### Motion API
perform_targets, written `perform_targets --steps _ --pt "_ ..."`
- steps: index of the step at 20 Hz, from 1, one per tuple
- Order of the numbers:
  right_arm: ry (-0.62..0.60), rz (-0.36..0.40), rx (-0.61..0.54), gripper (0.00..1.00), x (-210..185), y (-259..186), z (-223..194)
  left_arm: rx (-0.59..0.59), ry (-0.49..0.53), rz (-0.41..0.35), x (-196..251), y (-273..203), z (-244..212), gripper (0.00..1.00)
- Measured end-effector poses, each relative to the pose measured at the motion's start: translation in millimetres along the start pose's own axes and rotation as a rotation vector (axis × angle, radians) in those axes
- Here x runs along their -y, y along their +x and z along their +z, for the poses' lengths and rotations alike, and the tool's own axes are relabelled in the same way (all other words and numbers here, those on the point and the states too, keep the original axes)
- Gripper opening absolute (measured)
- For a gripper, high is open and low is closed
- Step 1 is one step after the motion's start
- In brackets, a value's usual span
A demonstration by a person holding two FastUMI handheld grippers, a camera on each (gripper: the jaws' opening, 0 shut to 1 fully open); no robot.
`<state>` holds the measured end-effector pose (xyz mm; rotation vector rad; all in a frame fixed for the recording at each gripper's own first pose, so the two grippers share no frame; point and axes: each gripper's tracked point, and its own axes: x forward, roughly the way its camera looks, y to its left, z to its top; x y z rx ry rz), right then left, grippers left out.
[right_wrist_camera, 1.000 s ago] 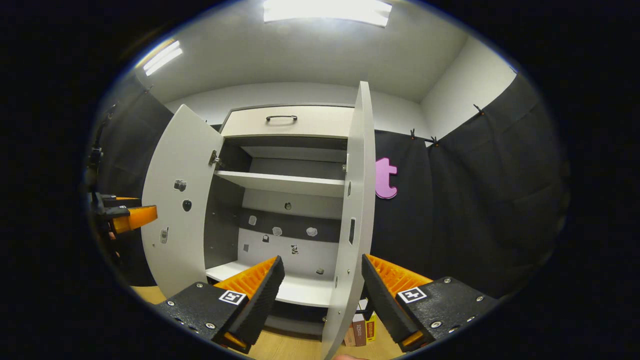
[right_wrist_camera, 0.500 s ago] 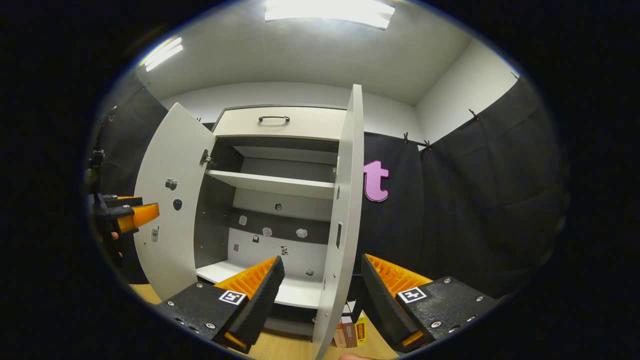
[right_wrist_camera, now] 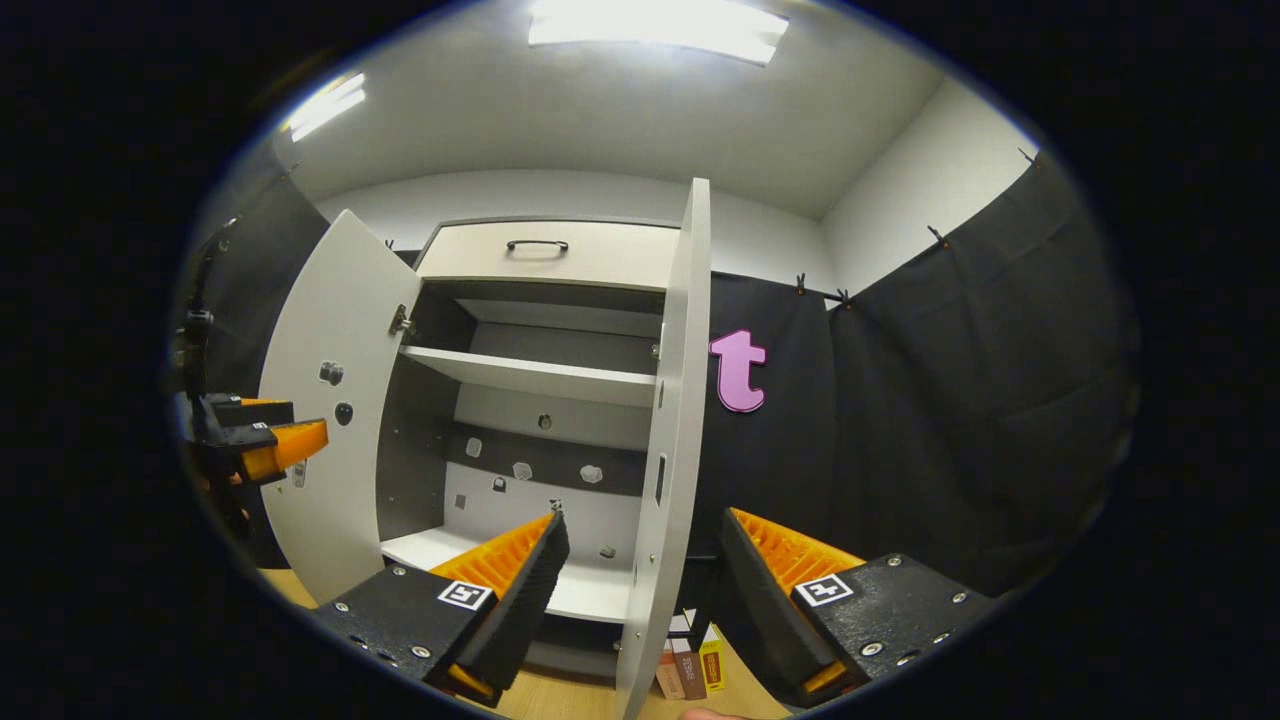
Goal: Open the right door of the double-door shoe cabinet with the right hand, and open the left door with the left hand.
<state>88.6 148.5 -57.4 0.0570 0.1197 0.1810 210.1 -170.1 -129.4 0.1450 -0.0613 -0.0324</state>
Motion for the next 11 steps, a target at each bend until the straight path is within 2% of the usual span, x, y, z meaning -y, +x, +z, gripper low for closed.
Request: perform_targets --steps 11 --pt "-0.004 0.026 -0.010 0.94 -3.9 2.1 -3.7 -0.021 -0.006 -0.010 4.1 -0.9 -1.9 0.96"
